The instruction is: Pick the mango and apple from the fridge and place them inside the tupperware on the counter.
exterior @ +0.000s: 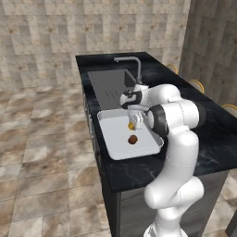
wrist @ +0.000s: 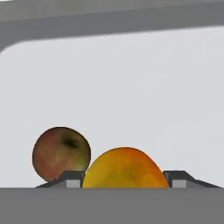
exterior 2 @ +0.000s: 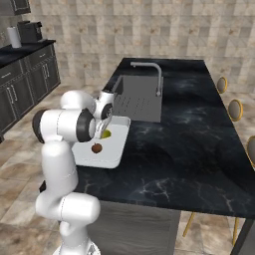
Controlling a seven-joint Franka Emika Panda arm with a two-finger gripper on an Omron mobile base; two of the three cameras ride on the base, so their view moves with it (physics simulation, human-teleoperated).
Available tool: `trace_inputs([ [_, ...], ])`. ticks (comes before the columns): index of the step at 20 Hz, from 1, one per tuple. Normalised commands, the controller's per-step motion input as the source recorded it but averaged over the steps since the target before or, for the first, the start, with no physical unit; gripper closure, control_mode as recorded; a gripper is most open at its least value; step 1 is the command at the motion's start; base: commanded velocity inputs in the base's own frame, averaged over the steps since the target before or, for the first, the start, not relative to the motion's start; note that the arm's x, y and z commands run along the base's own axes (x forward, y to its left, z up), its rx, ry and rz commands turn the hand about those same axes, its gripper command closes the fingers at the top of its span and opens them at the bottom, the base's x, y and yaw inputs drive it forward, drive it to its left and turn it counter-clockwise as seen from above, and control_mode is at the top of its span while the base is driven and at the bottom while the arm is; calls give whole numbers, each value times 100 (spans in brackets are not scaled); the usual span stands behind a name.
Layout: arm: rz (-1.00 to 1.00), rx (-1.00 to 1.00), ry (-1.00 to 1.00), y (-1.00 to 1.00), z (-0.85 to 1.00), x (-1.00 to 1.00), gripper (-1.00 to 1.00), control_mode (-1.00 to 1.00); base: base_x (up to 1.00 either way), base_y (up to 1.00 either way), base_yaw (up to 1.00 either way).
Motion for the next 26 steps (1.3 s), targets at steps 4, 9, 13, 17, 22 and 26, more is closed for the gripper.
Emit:
trace_inputs([
  [4, 3, 0, 0, 9, -45, 18, 100, -100, 0, 0, 0],
  [9, 1, -2, 0, 10, -48, 5, -100, -100, 0, 0, 0],
  [13, 0, 0, -1, 1, -22, 0, -100, -100, 0, 0, 0],
  [17, 0, 0, -6, 0, 6, -2, -100, -100, 0, 0, 0],
  [22, -1, 0, -22, 0, 44, -13, -100, -100, 0, 0, 0],
  [26, -1, 0, -21, 0, 63, -30, -100, -100, 0, 0, 0],
])
